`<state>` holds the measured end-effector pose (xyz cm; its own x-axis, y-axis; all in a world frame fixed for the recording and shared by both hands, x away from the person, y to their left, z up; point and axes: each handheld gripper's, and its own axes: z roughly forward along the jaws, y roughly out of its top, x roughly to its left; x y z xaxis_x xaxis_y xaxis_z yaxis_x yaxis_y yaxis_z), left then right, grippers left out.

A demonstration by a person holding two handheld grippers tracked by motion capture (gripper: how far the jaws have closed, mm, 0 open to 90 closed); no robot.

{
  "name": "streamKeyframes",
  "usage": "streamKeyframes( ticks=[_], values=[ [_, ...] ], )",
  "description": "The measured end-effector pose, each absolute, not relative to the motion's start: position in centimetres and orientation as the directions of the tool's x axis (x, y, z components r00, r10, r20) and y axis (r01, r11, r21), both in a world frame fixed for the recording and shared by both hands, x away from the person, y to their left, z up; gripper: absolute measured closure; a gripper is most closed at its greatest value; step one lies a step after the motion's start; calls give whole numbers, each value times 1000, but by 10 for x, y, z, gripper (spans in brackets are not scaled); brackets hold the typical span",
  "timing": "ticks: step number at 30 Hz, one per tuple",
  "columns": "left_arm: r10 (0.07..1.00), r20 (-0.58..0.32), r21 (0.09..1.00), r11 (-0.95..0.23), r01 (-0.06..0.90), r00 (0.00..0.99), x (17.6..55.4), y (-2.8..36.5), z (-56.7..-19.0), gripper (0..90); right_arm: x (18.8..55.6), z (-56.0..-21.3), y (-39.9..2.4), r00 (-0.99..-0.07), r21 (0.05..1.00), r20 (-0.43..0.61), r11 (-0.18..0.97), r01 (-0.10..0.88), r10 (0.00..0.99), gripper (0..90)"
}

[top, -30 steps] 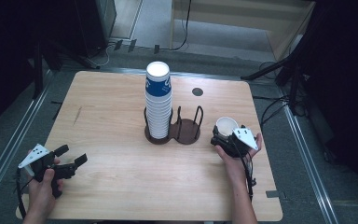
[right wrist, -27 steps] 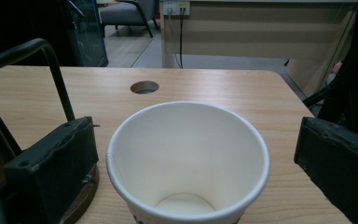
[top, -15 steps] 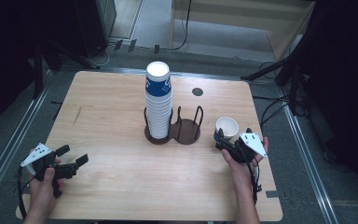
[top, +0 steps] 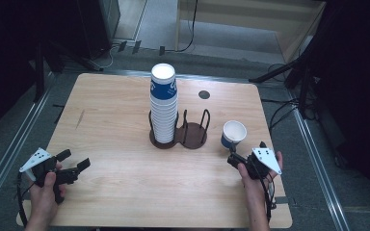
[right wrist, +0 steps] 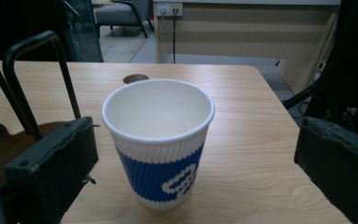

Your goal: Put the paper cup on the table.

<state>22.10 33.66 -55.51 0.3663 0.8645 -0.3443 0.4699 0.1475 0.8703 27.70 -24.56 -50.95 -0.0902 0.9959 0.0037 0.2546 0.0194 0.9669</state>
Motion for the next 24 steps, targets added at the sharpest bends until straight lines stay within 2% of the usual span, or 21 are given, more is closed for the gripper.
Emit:
streamKeyframes(
  ticks=[24],
  values=[
    [859,-353,870,157,468,370,219,338,-556,0,237,-527,-308,8,946,-16,13,325,1000,0]
  ],
)
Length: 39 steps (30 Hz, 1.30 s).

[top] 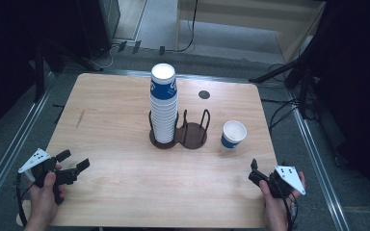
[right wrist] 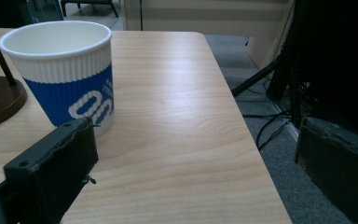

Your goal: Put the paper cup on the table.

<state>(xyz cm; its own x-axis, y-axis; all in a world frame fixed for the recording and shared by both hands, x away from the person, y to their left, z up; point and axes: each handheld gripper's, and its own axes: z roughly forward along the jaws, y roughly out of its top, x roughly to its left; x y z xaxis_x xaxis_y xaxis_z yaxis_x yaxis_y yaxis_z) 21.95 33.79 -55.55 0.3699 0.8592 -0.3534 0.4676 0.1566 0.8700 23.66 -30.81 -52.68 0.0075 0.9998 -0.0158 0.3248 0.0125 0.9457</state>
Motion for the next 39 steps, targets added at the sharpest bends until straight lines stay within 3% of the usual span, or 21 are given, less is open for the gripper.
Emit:
streamKeyframes(
  ticks=[21,28,39],
  values=[
    [850,-369,866,168,471,376,219,340,-556,0,211,-544,-337,52,922,-30,7,388,998,0],
    [848,-379,862,178,474,371,219,341,-556,0,207,-544,-345,73,922,16,-42,384,997,0],
    [848,-392,845,179,504,356,225,341,-556,0,208,-545,-342,87,923,1,-34,383,996,0]
  ],
)
